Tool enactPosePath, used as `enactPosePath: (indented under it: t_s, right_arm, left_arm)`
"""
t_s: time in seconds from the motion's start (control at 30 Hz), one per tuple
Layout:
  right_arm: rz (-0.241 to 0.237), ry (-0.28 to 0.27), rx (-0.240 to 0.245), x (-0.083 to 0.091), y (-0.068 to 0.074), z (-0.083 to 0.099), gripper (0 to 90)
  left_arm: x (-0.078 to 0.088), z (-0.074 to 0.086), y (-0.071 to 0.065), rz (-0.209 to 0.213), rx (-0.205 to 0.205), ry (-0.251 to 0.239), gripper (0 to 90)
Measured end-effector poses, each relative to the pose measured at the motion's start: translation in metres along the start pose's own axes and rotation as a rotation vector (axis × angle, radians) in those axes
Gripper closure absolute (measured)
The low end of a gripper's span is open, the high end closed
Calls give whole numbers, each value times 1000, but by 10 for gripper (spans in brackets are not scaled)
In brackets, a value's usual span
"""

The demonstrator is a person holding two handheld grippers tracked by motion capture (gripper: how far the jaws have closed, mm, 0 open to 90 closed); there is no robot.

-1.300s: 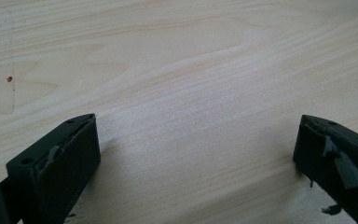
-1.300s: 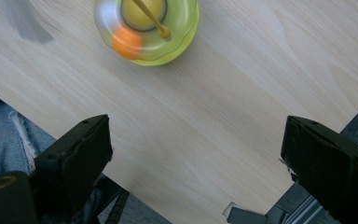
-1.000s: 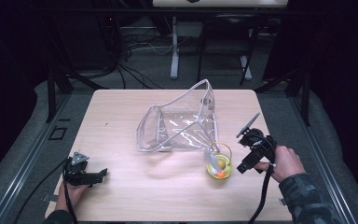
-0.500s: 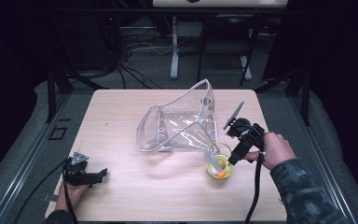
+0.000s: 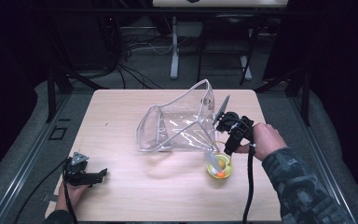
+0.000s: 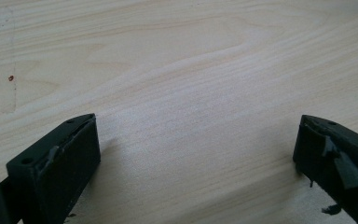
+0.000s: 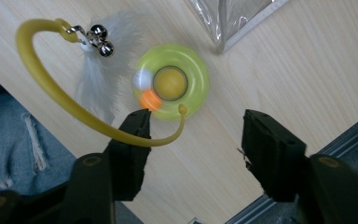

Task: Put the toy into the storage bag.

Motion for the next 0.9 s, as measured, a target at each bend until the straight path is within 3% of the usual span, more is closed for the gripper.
enactPosePath:
  t_s: [0.07, 0.2, 0.53, 0.9]
  right_arm:
    - [-6, -4, 1, 0, 1, -1, 512]
    - [9, 42, 45, 5, 5, -4, 627]
    - [32, 61, 62, 5, 6, -5, 843]
    - [22, 93, 70, 7, 6, -5, 876]
  left_arm:
    - [0, 0, 0, 0, 0, 0, 6]
    - [0, 0, 0, 0, 0, 0, 6]
    - [0, 0, 0, -1, 1, -1, 6]
    - [0, 0, 0, -1, 1, -1, 6]
Point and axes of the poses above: each handheld gripper's, and its own axes: x roughly backward along the jaws, z roughly out of its underside, y roughly to its left, the point moved 7 cm from there along -x, roughly forward along the jaws, and after that the axes turned 15 degrees about y, right-handed, at the moved point
